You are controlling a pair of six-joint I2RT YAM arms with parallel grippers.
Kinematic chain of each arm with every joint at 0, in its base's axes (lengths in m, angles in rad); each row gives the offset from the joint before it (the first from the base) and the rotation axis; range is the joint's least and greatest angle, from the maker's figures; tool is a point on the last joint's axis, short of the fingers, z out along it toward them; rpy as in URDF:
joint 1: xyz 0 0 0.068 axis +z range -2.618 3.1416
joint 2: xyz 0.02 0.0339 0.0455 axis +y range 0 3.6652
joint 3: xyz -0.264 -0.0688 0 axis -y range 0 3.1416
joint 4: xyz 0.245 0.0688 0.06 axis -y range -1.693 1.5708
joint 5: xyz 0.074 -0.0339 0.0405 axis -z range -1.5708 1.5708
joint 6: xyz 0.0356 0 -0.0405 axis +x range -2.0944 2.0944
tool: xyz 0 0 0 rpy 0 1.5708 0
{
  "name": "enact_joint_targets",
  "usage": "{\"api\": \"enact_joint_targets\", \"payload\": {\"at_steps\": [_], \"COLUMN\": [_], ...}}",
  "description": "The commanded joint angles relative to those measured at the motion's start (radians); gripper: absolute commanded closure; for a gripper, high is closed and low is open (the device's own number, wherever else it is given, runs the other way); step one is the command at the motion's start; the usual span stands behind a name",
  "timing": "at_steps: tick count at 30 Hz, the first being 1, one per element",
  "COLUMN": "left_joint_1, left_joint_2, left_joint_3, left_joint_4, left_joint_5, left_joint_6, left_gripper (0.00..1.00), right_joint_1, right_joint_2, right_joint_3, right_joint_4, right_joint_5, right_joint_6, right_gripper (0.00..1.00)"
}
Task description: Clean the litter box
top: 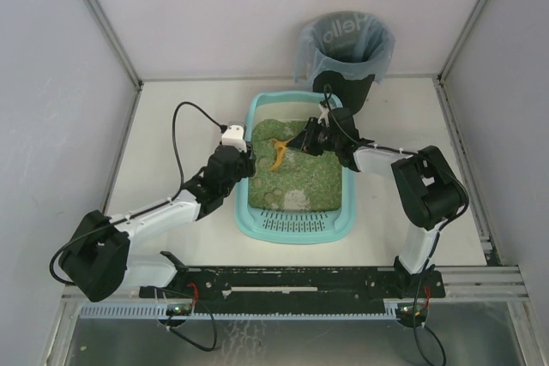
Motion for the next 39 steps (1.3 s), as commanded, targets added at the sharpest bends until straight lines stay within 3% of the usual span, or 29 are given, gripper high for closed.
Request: {"api": "enact_joint_targets", "payload": {"at_steps": [1, 5, 17, 29, 39], "left_joint_1": [-0.012, -0.012, -0.012, -0.012, -0.012], "left_joint_2": [-0.013, -0.013, -0.007, -0.01, -0.008], "left_joint_3": [0.053, 0.051, 0.053, 0.053, 0.053], "left_joint_4": [0.045, 0.045, 0.048, 0.049, 0.05], "left_joint_5": [0.066, 0.063, 0.067, 0.069, 0.073], "left_joint_6": [-0.011, -0.011, -0.013, -0.015, -0.016], "left_gripper": [0.55, 0.55, 0.55, 0.55, 0.55], "right_joint_1": [0.035, 0.006, -0.079, -0.16, -0.298], "right_joint_2": [0.003, -0.068, -0.277, -0.409, -0.561], "right_joint_3": [-0.08, -0.152, -0.247, -0.311, -0.435], "right_joint_4": [0.185, 0.291, 0.247, 0.215, 0.318], "right_joint_5": [-0.153, -0.148, -0.104, -0.144, -0.267], "right_joint_6": [0.131, 0.173, 0.165, 0.149, 0.203], "right_gripper": [1.0, 1.0, 1.0, 1.0, 1.0]}}
